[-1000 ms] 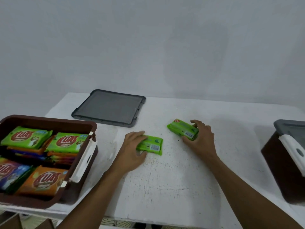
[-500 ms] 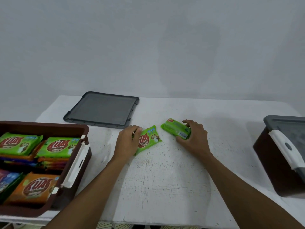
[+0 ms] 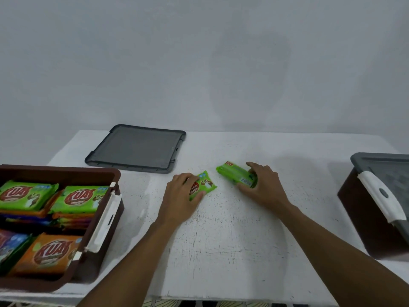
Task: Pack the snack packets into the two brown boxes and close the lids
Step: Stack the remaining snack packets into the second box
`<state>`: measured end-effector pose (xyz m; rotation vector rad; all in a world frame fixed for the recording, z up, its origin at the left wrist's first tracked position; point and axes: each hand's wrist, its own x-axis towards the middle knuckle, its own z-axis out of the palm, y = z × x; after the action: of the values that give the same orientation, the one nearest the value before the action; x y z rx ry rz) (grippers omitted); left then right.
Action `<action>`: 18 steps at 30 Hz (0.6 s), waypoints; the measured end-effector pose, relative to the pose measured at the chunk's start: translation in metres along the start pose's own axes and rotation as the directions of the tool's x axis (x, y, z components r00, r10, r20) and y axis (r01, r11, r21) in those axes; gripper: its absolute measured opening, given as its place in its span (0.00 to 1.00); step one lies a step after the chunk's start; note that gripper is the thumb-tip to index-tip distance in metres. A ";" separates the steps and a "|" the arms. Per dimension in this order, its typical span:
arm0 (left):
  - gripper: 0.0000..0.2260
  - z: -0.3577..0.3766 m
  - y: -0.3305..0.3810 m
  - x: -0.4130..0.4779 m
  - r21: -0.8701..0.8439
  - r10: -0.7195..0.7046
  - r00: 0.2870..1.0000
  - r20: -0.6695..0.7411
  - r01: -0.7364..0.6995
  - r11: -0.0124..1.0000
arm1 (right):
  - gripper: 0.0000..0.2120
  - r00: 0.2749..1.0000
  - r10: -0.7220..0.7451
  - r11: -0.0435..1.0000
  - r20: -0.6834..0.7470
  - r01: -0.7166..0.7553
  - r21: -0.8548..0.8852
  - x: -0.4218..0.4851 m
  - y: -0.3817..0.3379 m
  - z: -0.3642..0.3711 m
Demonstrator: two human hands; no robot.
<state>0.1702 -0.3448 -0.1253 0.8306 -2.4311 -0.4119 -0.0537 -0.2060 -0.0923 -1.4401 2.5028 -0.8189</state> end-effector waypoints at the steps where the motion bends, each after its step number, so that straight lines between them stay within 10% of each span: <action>1: 0.20 -0.001 0.000 0.001 -0.011 -0.005 1.000 -0.002 0.005 1.000 | 0.23 1.000 0.002 0.999 -0.021 -0.002 0.039 -0.001 -0.002 -0.007; 3: 0.19 -0.002 0.000 0.002 -0.034 -0.015 1.000 -0.011 0.015 0.999 | 0.10 0.996 0.037 0.987 -0.079 -0.024 0.159 0.003 -0.004 -0.019; 14: 0.20 -0.002 0.002 0.002 -0.047 -0.007 1.000 -0.015 0.006 0.999 | 0.09 0.974 0.128 0.937 -0.188 -0.057 0.345 0.008 0.001 -0.030; 16: 0.21 -0.004 0.004 0.002 -0.036 0.016 1.000 -0.020 -0.016 0.999 | 0.13 0.944 0.310 0.652 -0.112 -0.125 0.748 0.007 -0.012 -0.036; 18: 0.23 -0.004 0.006 0.003 -0.051 0.020 0.999 -0.026 -0.022 0.998 | 0.22 0.916 0.382 0.054 0.125 -0.157 0.986 0.005 -0.024 -0.041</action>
<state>0.1678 -0.3425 -0.1180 0.7833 -2.3933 -0.4508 -0.0537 -0.2034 -0.0443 -0.3118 1.3358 -2.0081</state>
